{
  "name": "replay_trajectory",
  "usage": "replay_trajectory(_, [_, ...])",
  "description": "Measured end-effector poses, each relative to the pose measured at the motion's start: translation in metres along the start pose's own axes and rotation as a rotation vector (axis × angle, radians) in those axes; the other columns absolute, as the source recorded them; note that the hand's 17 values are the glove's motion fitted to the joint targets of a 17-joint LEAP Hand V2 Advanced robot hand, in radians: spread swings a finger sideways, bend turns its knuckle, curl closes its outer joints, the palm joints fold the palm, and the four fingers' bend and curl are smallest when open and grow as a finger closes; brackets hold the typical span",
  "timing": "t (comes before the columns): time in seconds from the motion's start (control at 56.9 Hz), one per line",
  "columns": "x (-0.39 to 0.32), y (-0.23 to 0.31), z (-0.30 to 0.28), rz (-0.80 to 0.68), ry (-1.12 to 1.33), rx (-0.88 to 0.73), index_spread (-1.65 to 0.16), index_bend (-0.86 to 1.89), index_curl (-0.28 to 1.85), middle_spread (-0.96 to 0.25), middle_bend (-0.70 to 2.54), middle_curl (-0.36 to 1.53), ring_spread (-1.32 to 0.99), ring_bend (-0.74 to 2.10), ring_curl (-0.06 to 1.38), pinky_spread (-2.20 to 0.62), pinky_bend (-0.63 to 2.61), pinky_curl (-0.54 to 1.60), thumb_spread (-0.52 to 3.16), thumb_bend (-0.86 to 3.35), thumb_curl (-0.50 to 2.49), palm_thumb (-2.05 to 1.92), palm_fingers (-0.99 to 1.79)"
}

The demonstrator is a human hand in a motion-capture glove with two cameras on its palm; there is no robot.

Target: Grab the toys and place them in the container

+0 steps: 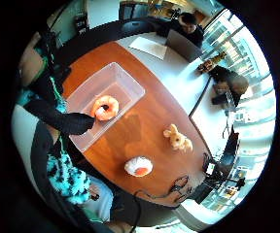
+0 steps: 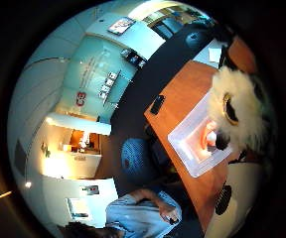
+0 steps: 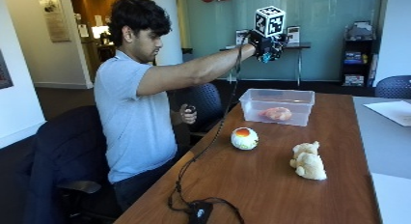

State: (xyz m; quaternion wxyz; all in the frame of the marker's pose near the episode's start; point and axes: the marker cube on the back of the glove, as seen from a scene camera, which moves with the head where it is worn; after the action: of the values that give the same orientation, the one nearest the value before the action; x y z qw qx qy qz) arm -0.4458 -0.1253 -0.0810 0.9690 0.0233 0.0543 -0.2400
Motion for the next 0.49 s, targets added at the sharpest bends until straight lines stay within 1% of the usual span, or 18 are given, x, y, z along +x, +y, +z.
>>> replay_trajectory(0.088, [-0.003, -0.004, 0.007, 0.0, -0.02, -0.017, -0.3, 0.15, 0.31, -0.08, 0.19, 0.53, -0.31, 1.02, 0.59, -0.37, 1.31, 0.48, 1.09, 0.64, 0.96, 0.77, 0.73])
replay_trajectory(0.141, [-0.003, -0.004, 0.013, 0.002, -0.029, -0.071, -0.3, 0.13, 0.3, -0.07, 0.18, 0.54, -0.31, 1.02, 0.6, -0.37, 1.33, 0.49, 1.08, 0.63, 0.96, 0.76, 0.68])
replay_trajectory(0.176, [-0.002, -0.002, 0.017, 0.002, -0.042, -0.13, -0.3, 0.08, 0.28, -0.05, 0.15, 0.53, -0.29, 0.98, 0.59, -0.37, 1.35, 0.49, 1.11, 0.61, 0.95, 0.71, 0.54])
replay_trajectory(0.193, [-0.002, -0.001, 0.019, 0.001, -0.048, -0.151, -0.3, 0.09, 0.28, -0.04, 0.16, 0.53, -0.29, 0.98, 0.6, -0.37, 1.37, 0.5, 1.13, 0.61, 0.94, 0.7, 0.51])
replay_trajectory(0.211, [-0.002, -0.001, 0.02, 0.0, -0.053, -0.161, -0.3, 0.08, 0.28, -0.02, 0.1, 0.5, -0.25, 0.86, 0.56, -0.34, 1.36, 0.49, 1.23, 0.62, 0.9, 0.62, 0.19])
replay_trajectory(0.228, [-0.002, -0.001, 0.021, -0.001, -0.057, -0.161, -0.3, 0.18, 0.32, -0.01, 0.12, 0.51, -0.21, 0.74, 0.57, -0.26, 1.25, 0.49, 1.28, 0.56, 0.85, 0.52, -0.14])
replay_trajectory(0.246, [-0.002, -0.002, 0.021, -0.002, -0.06, -0.153, -0.3, 0.21, 0.35, -0.01, 0.14, 0.51, -0.18, 0.68, 0.58, -0.22, 1.19, 0.5, 1.31, 0.51, 0.8, 0.41, -0.29])
replay_trajectory(0.264, [-0.002, -0.001, 0.021, -0.003, -0.059, -0.141, -0.3, 0.2, 0.34, 0.0, 0.15, 0.5, -0.16, 0.62, 0.56, -0.18, 1.12, 0.48, 1.33, 0.43, 0.75, 0.27, -0.36])
replay_trajectory(0.316, [0.002, 0.0, 0.019, 0.002, -0.039, -0.107, -0.3, 0.16, 0.31, 0.01, 0.13, 0.45, -0.12, 0.48, 0.47, -0.11, 1.03, 0.41, 1.34, 0.28, 0.65, 0.03, -0.32])
replay_trajectory(0.369, [0.007, 0.003, 0.019, 0.011, -0.012, -0.096, -0.3, 0.15, 0.3, 0.02, 0.12, 0.42, -0.08, 0.4, 0.41, -0.07, 0.98, 0.37, 1.34, 0.19, 0.58, -0.07, -0.28])
replay_trajectory(0.492, [0.027, 0.019, 0.018, 0.027, -0.012, -0.109, -0.31, 0.14, 0.29, 0.01, 0.12, 0.38, -0.04, 0.32, 0.36, 0.01, 0.92, 0.33, 1.33, 0.05, 0.47, -0.09, -0.2])
